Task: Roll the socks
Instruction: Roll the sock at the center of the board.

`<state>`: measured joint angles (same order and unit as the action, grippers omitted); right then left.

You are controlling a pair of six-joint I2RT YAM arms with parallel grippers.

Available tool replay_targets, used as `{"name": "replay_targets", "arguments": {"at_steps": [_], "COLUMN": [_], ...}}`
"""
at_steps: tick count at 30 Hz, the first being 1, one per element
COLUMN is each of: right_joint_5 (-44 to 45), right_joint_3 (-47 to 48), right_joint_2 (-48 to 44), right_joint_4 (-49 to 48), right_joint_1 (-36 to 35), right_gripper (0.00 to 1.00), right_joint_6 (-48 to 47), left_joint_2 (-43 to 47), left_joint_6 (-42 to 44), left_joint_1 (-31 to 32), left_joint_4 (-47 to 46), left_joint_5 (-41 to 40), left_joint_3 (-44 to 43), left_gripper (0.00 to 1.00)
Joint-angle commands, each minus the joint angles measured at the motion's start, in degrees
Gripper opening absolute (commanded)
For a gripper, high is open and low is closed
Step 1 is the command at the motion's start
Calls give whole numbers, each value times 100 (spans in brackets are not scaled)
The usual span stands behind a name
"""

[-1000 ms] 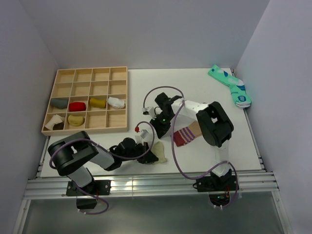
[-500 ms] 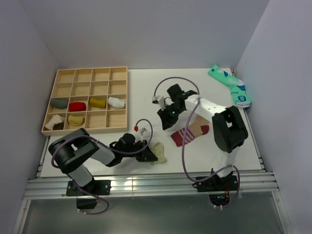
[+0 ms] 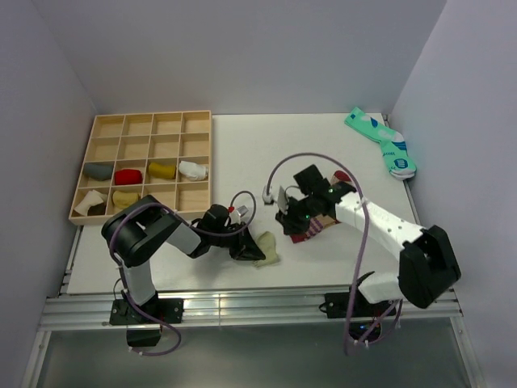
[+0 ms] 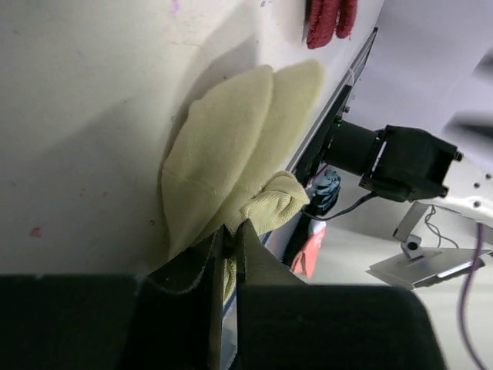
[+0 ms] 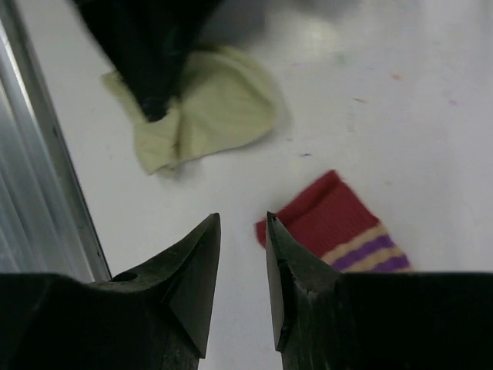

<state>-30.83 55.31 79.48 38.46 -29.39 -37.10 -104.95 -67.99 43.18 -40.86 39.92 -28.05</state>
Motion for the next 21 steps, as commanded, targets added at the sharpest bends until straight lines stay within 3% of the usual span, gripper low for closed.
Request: {"name": "replay_targets", "arguments": {"at_steps": [1, 8, 21], "right_joint_5": [367, 296, 1096], "right_joint_3": [-677, -1215, -1848], "right_joint_2": [-687, -1277, -1260], "right_joint_4": [-567, -875, -1701], "right_joint_1": [-549, -1139, -2712], "right_gripper": [38, 48, 51], "right_joint_6": [-666, -1071, -851], "left_joint_2": [-166, -254, -316], "left_joint_6": [39, 189, 119], "left_joint_1": [-46, -134, -196], "left_joint_4": [956, 1739, 1608], "left_joint_5": [156, 262, 367], "left_joint_3": [-278, -692, -693], "left_gripper": [0, 0, 0]}}
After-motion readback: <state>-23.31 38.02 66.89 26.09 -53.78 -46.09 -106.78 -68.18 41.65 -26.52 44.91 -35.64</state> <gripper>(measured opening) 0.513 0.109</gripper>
